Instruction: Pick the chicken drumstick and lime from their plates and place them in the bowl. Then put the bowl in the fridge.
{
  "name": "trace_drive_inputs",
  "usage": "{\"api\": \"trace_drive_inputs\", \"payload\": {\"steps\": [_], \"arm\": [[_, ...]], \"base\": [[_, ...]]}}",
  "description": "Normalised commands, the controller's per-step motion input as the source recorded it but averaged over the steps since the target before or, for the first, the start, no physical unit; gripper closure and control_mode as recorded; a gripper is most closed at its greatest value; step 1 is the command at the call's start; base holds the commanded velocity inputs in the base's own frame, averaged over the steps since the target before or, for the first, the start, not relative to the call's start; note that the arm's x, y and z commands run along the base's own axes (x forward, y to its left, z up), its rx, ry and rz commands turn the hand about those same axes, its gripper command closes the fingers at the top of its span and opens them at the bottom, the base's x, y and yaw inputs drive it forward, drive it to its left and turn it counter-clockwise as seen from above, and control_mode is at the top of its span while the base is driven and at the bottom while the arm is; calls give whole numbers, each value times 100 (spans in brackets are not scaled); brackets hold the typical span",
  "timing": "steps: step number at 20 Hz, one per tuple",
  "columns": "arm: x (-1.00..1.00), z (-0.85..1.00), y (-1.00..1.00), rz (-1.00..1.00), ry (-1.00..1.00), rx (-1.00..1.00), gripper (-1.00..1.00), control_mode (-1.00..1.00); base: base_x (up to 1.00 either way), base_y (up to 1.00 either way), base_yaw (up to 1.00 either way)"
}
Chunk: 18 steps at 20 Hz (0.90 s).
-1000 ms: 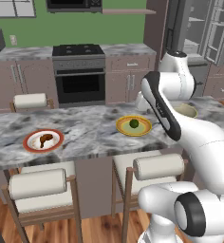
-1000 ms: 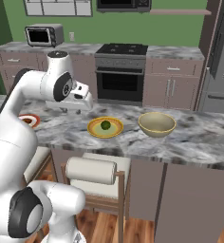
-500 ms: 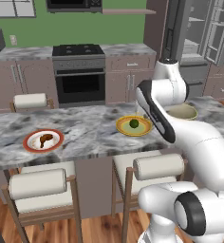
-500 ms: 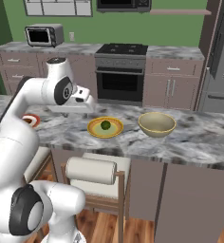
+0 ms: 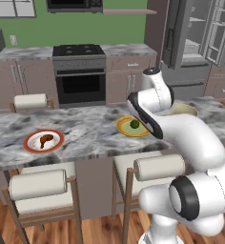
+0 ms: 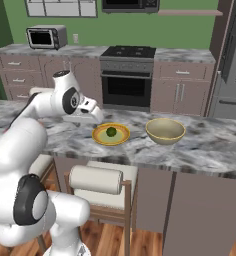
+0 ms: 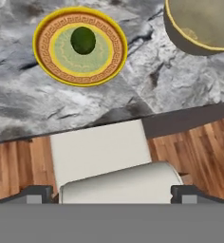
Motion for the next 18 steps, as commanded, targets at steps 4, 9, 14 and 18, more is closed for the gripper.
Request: {"api": "trace_drive_inputs", "payload": {"steps": [4,9,14,18], "arm": [[42,-25,-8,-10,0,0,-100,-100],[43,-25,-2,1,0,0,-100,-100],[40,-25,-2,1,0,2,-100,-100],[44,-22,0,0,0,3,-100,-100]], "base": [[0,0,0],[0,0,0],[0,0,0],[0,0,0]]}}
